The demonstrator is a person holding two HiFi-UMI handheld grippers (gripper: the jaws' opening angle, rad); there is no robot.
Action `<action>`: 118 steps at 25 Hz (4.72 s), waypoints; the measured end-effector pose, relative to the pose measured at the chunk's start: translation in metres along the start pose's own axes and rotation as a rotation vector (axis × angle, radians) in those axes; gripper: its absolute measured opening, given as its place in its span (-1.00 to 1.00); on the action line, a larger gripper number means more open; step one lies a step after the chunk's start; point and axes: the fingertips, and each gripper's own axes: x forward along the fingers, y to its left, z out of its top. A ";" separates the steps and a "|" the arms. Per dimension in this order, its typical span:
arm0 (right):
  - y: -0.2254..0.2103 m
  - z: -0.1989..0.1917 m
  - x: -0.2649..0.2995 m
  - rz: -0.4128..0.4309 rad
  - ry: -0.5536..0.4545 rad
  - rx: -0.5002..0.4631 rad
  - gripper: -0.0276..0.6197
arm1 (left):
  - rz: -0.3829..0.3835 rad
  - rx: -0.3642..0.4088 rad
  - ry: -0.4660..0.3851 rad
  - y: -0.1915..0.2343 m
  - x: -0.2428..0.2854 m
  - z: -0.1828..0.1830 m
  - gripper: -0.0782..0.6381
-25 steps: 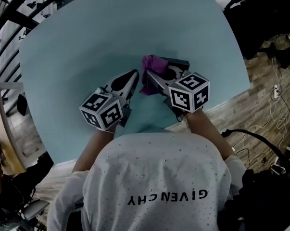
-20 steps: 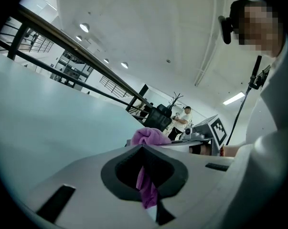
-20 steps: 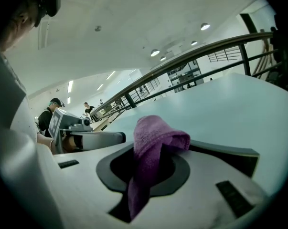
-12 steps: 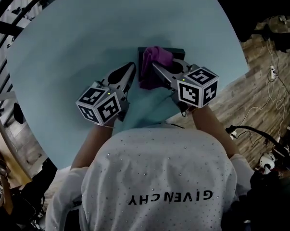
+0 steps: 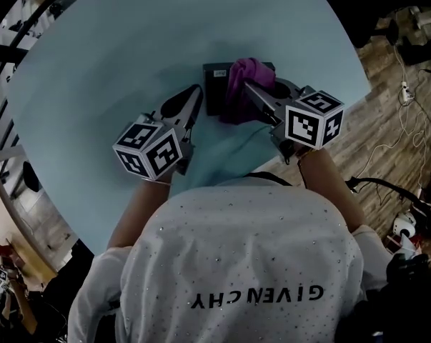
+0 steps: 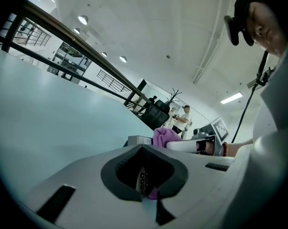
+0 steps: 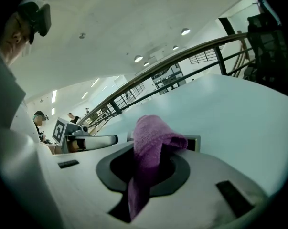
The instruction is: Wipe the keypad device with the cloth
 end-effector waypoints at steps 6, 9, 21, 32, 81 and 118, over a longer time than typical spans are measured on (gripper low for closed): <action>-0.009 -0.002 -0.011 -0.025 0.019 -0.012 -0.77 | 0.003 -0.015 0.007 0.001 -0.002 -0.002 -0.78; -0.015 -0.003 -0.016 -0.033 0.010 0.011 -0.77 | 0.013 -0.009 0.017 0.003 -0.002 -0.004 -0.78; -0.039 -0.009 -0.037 -0.083 -0.015 0.054 -0.77 | -0.011 -0.001 0.016 -0.005 0.011 -0.004 -0.78; -0.056 -0.016 -0.051 -0.162 -0.019 0.085 -0.77 | 0.037 -0.012 -0.024 0.007 -0.003 -0.001 -0.78; 0.012 -0.038 0.006 0.010 0.087 -0.069 -0.76 | 0.012 0.009 0.008 -0.028 -0.009 -0.031 -0.78; -0.062 -0.065 -0.055 -0.292 0.014 0.077 -0.76 | 0.017 0.016 0.039 -0.023 -0.024 -0.050 -0.78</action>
